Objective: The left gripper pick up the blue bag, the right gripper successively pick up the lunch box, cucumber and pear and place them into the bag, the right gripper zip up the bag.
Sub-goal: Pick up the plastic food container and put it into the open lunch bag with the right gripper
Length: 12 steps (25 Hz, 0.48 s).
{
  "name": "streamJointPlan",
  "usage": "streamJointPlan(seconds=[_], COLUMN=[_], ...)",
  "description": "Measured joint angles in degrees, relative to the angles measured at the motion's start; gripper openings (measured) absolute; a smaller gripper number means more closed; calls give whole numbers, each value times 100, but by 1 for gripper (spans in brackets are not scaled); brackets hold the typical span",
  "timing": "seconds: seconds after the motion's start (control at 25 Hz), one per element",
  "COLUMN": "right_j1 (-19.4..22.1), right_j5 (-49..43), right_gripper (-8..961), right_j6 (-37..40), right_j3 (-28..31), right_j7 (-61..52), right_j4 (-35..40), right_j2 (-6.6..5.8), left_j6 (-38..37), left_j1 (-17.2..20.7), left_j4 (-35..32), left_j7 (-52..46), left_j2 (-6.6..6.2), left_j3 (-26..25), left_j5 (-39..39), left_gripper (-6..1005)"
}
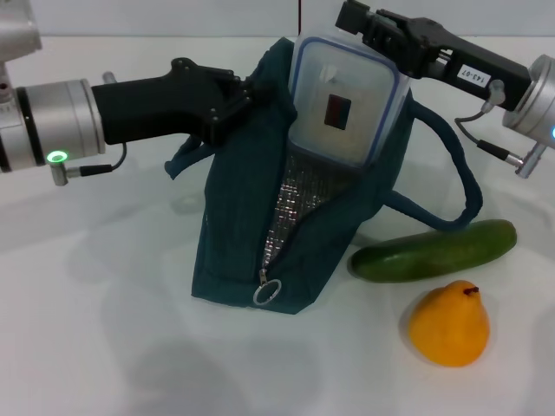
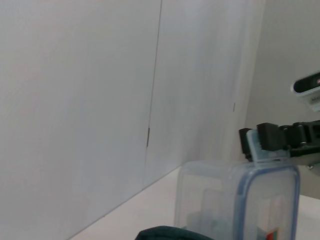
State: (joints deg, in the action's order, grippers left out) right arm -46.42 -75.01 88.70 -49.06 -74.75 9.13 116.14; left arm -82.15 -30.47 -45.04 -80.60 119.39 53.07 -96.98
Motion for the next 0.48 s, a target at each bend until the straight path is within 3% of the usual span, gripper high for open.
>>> streamJointPlan(seconds=[0.48], right_j1=[-113], right_j5=[94], right_gripper=[123], right_j6=[-624], right_j3=[-448], right_j7=[-44], right_j4=[-294], right_j2=[5], left_j6=[138], left_j1=[-108], left_j4=[172], left_j7=[48], left_j2=[-1], left_j3=[10], left_j5=[-23], left_gripper=[63])
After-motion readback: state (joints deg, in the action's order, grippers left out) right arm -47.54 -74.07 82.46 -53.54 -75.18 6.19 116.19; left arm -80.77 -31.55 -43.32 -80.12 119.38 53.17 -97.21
